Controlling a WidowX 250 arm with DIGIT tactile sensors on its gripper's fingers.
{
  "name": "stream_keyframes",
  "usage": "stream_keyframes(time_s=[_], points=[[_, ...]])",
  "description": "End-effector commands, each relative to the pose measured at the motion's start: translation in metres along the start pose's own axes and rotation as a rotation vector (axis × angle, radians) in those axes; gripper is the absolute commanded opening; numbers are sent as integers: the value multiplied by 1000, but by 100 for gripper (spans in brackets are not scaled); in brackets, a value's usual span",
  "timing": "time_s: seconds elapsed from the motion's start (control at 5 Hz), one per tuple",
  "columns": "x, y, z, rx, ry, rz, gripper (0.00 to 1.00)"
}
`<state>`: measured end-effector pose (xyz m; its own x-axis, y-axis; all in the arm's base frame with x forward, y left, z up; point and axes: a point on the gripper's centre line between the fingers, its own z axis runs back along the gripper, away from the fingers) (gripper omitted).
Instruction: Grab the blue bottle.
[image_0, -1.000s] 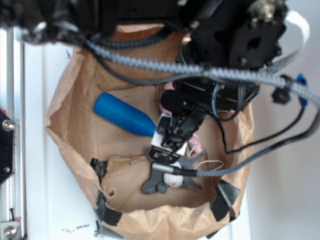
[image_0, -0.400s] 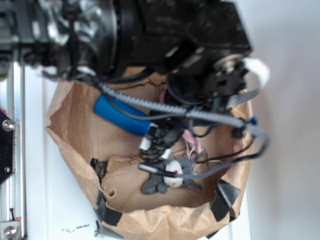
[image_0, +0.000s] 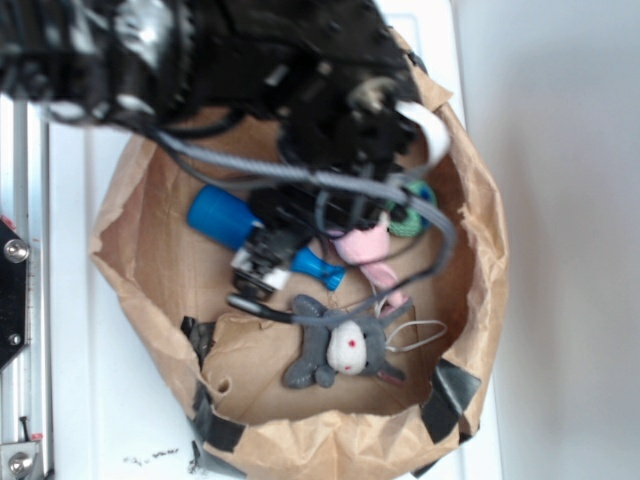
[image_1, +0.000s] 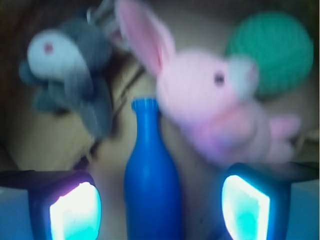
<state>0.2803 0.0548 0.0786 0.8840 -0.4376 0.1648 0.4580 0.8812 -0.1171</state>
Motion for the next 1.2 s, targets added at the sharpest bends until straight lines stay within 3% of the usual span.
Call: stream_keyframes(time_s=[0.0,0.4,0.8,1.0], points=[[-21,12,11,82,-9,2,100],[-24,-7,-30,202,5,35,100],[-11,-27,-57,235,10,66,100],[-10,-30,-58,231,19,94,0]])
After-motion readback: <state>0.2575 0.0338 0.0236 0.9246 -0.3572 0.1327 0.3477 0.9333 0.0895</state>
